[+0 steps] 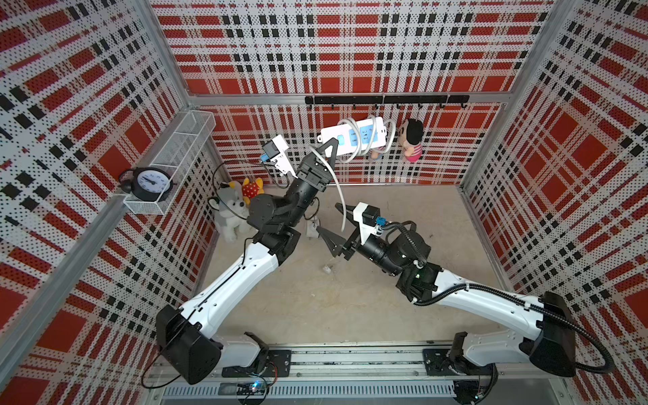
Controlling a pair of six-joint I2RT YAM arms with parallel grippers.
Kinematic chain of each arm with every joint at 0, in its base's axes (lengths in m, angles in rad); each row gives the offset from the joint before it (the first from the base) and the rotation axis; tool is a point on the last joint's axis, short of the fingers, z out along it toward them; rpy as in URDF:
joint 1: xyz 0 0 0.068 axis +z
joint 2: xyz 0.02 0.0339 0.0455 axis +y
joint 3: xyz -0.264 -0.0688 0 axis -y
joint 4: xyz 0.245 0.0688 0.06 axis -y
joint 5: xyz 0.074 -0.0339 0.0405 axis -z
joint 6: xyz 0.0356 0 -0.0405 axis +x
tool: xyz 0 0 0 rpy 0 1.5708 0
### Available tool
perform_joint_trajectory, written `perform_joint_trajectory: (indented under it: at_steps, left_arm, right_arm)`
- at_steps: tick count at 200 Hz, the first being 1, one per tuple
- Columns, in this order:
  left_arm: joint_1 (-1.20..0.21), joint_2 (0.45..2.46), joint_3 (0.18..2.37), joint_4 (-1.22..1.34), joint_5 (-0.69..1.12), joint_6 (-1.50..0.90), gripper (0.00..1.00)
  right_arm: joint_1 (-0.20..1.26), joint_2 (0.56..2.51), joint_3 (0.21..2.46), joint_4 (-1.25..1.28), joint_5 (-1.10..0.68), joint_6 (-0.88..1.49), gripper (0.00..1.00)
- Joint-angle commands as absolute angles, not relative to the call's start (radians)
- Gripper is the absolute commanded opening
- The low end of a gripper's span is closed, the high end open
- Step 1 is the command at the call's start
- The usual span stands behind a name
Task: Unwrap the cord wrapped around the power strip
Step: Unwrap the power cord from the power strip.
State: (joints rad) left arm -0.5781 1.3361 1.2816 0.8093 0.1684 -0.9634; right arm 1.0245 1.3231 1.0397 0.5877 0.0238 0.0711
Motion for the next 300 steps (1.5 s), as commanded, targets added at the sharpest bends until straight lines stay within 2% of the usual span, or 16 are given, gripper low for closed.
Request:
perform_joint_trajectory:
  at_steps: [1,14,42,54,77,111,169,182,207,237,259,300]
  left_arm:
    - [-0.575,1.326,1.289,0.84,0.17,-0.953,0.0]
    - [-0.574,1.325,1.289,0.828,0.169,-0.944,0.0]
    - [-0.568,1.321,1.283,0.781,0.153,-0.906,0.0]
    - [-0.558,1.318,1.267,0.757,0.147,-0.894,0.0]
    - [-0.519,1.294,1.199,0.725,0.152,-0.887,0.0]
    - [-0.46,1.234,1.058,0.649,0.223,-0.862,0.0]
    - [-0.483,1.121,0.931,0.474,0.429,-0.7,0.0]
    - [-0.493,1.105,0.91,0.47,0.494,-0.69,0.0]
    - [-0.513,1.095,0.868,0.532,0.598,-0.72,0.0]
    - [-0.526,1.096,0.839,0.695,0.652,-0.812,0.0]
    - [-0.528,1.096,0.85,0.767,0.658,-0.843,0.0]
    - [-0.53,1.117,0.901,0.893,0.603,-0.88,0.0]
  right_arm:
    - [1.023,1.34,1.063,0.56,0.065,0.106,0.73]
    - [1.023,1.344,1.058,0.55,0.066,0.111,0.59]
    - [1.024,1.322,1.046,0.508,0.085,0.101,0.13]
    - [1.024,1.29,1.052,0.457,0.111,0.074,0.0]
    - [1.021,1.209,1.093,0.316,0.182,-0.019,0.0]
    - [0.954,1.157,1.275,0.035,0.235,-0.121,0.0]
    - [0.762,1.293,1.629,-0.37,0.247,-0.279,0.0]
    - [0.679,1.346,1.701,-0.426,0.213,-0.291,0.0]
    - [0.532,1.473,1.823,-0.454,-0.013,-0.275,0.0]
    - [0.452,1.641,1.97,-0.506,-0.058,-0.348,0.0]
    - [0.385,1.692,1.919,-0.496,-0.151,-0.346,0.0]
    - [0.375,1.621,1.525,-0.312,-0.261,-0.316,0.0]
